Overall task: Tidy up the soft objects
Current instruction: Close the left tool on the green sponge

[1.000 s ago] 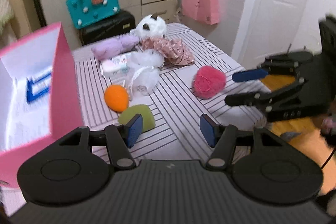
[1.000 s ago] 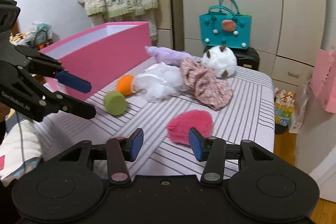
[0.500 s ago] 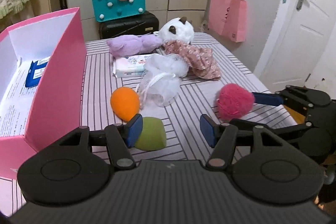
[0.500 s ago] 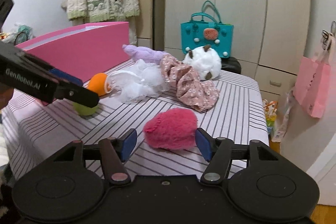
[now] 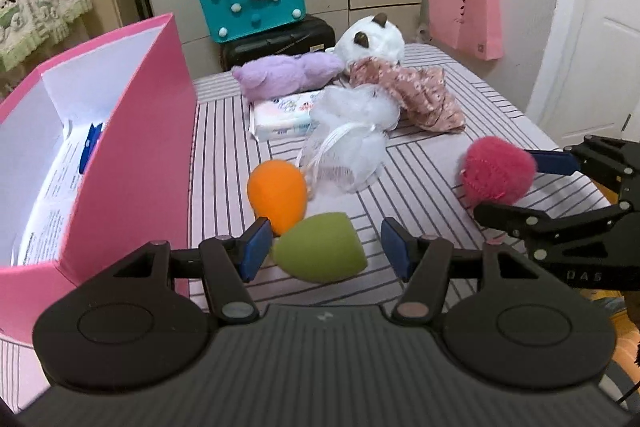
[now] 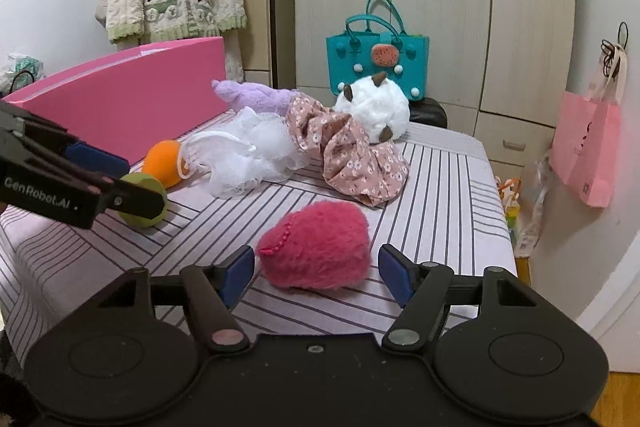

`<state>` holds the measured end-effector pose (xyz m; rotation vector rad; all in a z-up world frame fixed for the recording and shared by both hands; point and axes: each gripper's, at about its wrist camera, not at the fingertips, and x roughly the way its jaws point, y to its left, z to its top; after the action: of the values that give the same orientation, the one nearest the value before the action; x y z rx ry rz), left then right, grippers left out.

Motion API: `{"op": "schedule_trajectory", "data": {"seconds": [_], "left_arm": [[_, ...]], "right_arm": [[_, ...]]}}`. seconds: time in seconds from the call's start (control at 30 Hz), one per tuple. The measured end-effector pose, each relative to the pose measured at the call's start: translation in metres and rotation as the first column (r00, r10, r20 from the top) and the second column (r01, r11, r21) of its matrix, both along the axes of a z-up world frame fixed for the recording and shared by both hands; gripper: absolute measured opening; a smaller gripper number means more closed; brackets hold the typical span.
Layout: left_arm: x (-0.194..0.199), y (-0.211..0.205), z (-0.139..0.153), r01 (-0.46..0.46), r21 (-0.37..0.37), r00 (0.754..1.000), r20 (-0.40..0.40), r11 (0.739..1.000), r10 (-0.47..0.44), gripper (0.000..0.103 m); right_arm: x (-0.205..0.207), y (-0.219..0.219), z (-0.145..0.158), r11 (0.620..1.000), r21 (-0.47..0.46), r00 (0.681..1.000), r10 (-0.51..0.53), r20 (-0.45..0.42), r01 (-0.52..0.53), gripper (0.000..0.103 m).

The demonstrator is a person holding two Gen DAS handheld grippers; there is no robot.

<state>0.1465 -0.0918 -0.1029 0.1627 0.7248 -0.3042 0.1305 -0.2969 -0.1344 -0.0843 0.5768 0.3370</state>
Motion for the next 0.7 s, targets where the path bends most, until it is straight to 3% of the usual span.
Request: {"op": "schedule_trajectory", "data": {"seconds": [0.17,0.4,0.57,0.7], "left_arm": [[0.005,-0.003,-0.010,-0.009,0.050,1.000,0.011,0.999,0.008,0.062],[0.010,0.008,-0.015,-0.016,-0.036,1.000,-0.023,0.999,0.015,0.055],[0.006,0.002,-0.019,0.011,0.035,1.000,0.005,0.999,-0.011,0.049],[0.004,0.000,-0.018,0.012,0.032,1.000,0.023,0.999,-0.013,0.047]], "right_arm": [[0.010,0.006,-0.002,1.000,-0.026,0.999,0.017,-0.029,-0.018,0.075],[0.008,0.014,-0.001,0.997,-0.073,0.999,0.031,-0.010,-0.031,0.074],[-0.008,0.024,0.000,0.986,-0.156,0.997,0.063,0.041,-0.056,0.073],[-0.001,0.015,0.001,0.993,-0.111,0.999,0.043,0.031,-0.039,0.057]]}}
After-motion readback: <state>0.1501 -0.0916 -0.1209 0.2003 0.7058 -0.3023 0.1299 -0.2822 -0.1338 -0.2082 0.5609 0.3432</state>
